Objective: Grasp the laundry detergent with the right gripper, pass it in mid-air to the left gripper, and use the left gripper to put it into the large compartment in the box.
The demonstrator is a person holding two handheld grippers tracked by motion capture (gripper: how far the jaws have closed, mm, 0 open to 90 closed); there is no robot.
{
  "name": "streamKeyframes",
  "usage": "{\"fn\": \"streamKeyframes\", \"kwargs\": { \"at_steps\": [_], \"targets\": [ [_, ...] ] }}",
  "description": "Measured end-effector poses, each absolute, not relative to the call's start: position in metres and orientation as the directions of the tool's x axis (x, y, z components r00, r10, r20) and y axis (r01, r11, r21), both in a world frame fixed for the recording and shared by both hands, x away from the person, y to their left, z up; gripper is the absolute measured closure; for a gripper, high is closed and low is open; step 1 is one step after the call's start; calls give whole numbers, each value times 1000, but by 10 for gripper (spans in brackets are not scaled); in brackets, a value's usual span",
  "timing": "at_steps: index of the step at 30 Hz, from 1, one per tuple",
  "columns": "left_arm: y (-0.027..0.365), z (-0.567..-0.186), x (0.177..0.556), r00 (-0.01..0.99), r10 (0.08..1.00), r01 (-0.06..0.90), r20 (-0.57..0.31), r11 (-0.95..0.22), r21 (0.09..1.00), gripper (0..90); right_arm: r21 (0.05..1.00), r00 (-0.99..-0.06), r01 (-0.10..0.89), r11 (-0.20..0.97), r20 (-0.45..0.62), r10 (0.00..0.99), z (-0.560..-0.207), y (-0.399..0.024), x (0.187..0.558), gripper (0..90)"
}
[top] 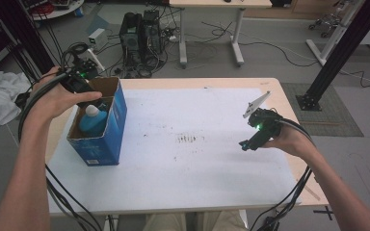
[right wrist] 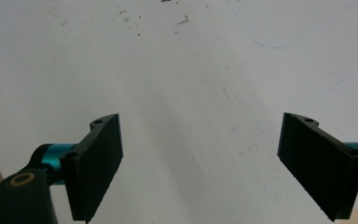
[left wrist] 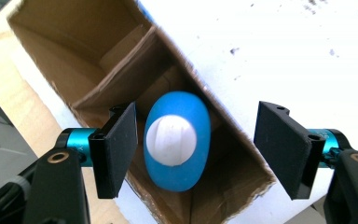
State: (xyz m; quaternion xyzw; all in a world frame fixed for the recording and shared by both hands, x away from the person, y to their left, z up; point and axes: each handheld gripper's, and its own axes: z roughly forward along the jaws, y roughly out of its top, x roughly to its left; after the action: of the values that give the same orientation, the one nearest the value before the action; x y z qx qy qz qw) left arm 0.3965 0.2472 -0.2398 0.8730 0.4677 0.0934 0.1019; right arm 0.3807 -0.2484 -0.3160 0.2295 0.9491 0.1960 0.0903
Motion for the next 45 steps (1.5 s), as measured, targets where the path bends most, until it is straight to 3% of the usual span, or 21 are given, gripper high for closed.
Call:
{"fn": "streamKeyframes", "kwargs": {
  "at_steps": [2, 5, 6, 7, 8, 9, 10, 11, 16, 18, 19, 23, 24, 31, 32, 33, 34, 35, 43, 44, 45],
  "targets": [
    [221, -190, 400, 600, 793, 738, 109, -601, 306, 303, 423, -875, 403, 812, -82, 478, -313, -251, 380, 132],
    [227, -197, 399, 585, 804, 753, 102, -586, 300, 303, 425, -875, 401, 812, -86, 477, -311, -251, 380, 132],
    [254, -259, 398, 532, 845, 812, 50, -526, 254, 303, 425, -874, 402, 811, -85, 478, -312, -251, 380, 132],
    [228, -199, 399, 583, 806, 755, 103, -584, 299, 303, 417, -878, 400, 816, -80, 472, -316, -249, 381, 132],
    [210, -185, 402, 627, 772, 719, 108, -626, 303, 303, 427, -875, 399, 811, -86, 476, -312, -251, 380, 132],
    [206, -184, 403, 638, 762, 708, 108, -636, 306, 303, 424, -874, 402, 811, -87, 478, -311, -251, 380, 132],
    [246, -236, 397, 546, 835, 796, 70, -543, 268, 303, 424, -873, 404, 810, -85, 480, -311, -251, 380, 132],
    [198, -183, 404, 656, 748, 695, 101, -650, 308, 303, 421, -876, 402, 813, -80, 476, -315, -250, 380, 132],
    [185, -181, 407, 694, 714, 660, 94, -683, 311, 303, 425, -872, 404, 810, -88, 481, -309, -251, 380, 132],
    [177, -179, 409, 724, 684, 633, 95, -712, 305, 251, 428, -872, 401, 810, -94, 481, -305, -252, 381, 132],
    [188, -181, 407, 686, 721, 668, 97, -677, 308, 249, 428, -871, 402, 809, -93, 482, -304, -252, 381, 132],
    [157, -178, 412, 761, 642, 595, 96, -749, 293, 249, 427, -870, 405, 809, -94, 485, -303, -252, 381, 132],
    [172, -179, 410, 730, 678, 627, 90, -716, 307, 249, 424, -870, 403, 811, -96, 483, -302, -251, 381, 132],
    [133, -180, 412, 807, 583, 541, 91, -792, 282, 248, 425, -871, 401, 812, -98, 482, -302, -251, 381, 132],
    [200, -183, 404, 651, 752, 698, 104, -646, 309, 249, 425, -871, 400, 812, -99, 481, -301, -250, 382, 132],
    [127, -181, 412, 819, 568, 525, 87, -801, 286, 249, 427, -872, 404, 809, -87, 482, -310, -251, 380, 132],
    [221, -191, 400, 599, 793, 739, 109, -600, 305, 248, 427, -872, 399, 812, -99, 480, -300, -250, 382, 132],
    [128, -181, 412, 816, 571, 528, 90, -800, 286, 248, 425, -875, 401, 811, -85, 477, -311, -251, 380, 132],
    [99, -189, 413, 875, 479, 443, 73, -852, 278, 248, 428, -873, 392, 814, -104, 476, -296, -249, 384, 132],
    [136, -180, 412, 802, 590, 548, 91, -788, 282, 248, 427, -872, 395, 813, -104, 478, -296, -248, 384, 132],
    [100, -188, 413, 872, 484, 448, 73, -849, 280, 248, 423, -871, 402, 812, -98, 482, -301, -250, 382, 132]
  ]
}}
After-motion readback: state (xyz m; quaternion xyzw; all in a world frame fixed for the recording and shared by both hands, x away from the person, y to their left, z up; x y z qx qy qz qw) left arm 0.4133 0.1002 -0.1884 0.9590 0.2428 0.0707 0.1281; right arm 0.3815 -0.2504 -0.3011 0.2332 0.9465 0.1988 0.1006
